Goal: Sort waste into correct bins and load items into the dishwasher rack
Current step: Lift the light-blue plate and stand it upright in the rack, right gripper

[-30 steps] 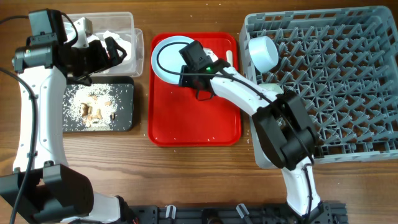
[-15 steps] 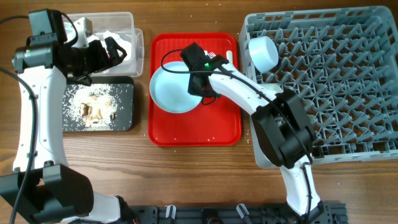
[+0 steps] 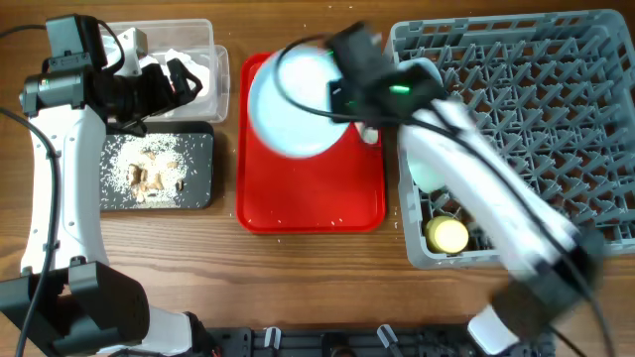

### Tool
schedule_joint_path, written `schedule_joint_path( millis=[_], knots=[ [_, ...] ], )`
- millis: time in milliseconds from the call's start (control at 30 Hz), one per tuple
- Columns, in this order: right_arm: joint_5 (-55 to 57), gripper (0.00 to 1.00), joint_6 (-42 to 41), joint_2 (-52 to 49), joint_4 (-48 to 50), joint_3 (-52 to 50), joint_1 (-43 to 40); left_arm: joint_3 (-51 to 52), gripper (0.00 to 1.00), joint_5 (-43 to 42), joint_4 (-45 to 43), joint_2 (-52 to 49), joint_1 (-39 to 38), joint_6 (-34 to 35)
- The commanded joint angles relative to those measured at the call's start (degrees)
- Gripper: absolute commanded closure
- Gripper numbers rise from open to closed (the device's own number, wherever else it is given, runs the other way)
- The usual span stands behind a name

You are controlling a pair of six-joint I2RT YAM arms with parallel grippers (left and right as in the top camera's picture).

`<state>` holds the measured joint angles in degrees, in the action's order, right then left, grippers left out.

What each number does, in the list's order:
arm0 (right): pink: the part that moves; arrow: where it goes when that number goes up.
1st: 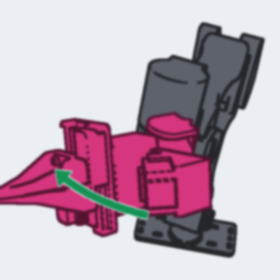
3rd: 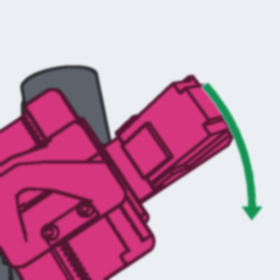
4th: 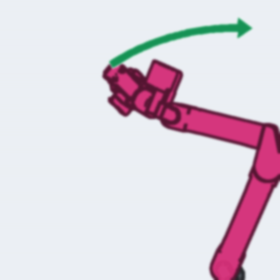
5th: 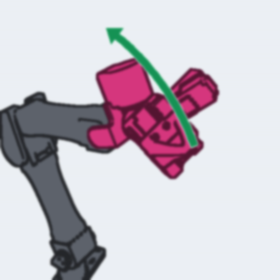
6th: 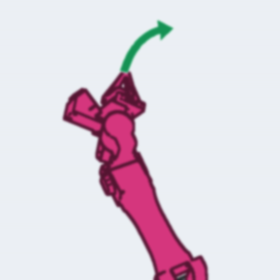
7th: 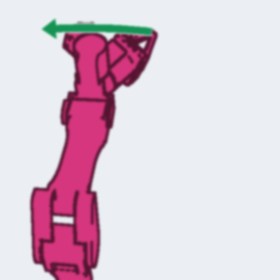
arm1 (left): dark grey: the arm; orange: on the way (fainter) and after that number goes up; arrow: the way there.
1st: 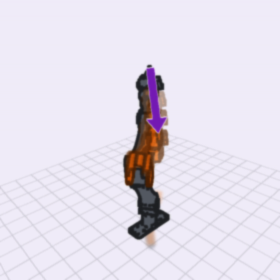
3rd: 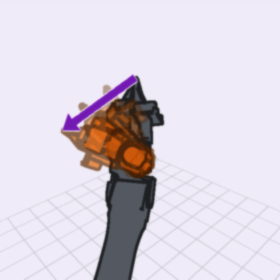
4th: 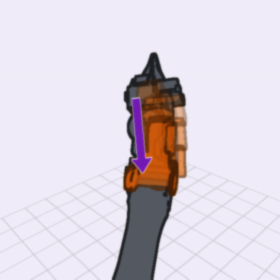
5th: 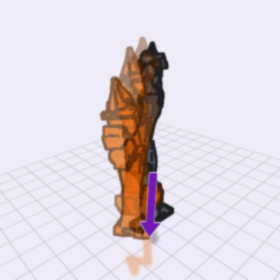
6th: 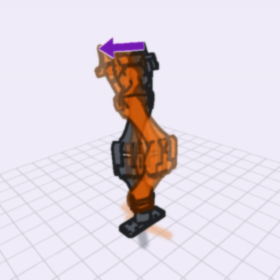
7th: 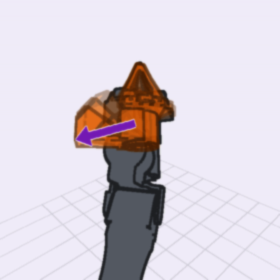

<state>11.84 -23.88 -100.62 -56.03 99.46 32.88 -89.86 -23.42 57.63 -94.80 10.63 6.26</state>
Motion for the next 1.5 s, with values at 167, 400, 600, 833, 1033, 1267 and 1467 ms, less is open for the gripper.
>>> schedule_joint_path(
  millis=[167,400,600,833,1033,1267,1467],
  knots=[
    [44.74,0.96,17.38,16.96,-3.96,1.31,-11.54,-0.48,0.00,0.15,-0.11,0.20,0.42,-0.96],
    [48.13,0.96,27.78,7.52,0.13,0.11,-23.06,-0.48,0.00,0.15,-0.11,0.20,0.42,-0.94],
    [43.93,0.96,29.90,-3.45,2.27,-0.83,-23.43,-0.48,0.00,0.15,-0.11,0.20,0.42,-0.94],
    [33.88,0.90,29.90,-7.61,2.47,-0.96,-23.43,-0.48,0.00,0.15,-0.11,0.20,0.42,-0.96],
    [23.21,0.22,28.33,-5.31,2.16,-0.04,-23.43,-0.48,0.00,0.15,-0.11,0.20,0.42,-0.96],
    [-19.54,0.00,23.02,11.56,4.07,2.43,-23.43,-0.48,0.00,0.15,-0.13,0.20,0.42,-0.96],
    [-18.95,0.11,17.05,1.86,7.39,2.21,-10.49,-0.48,0.00,0.15,-0.11,0.20,0.42,-0.96]
  ],
)
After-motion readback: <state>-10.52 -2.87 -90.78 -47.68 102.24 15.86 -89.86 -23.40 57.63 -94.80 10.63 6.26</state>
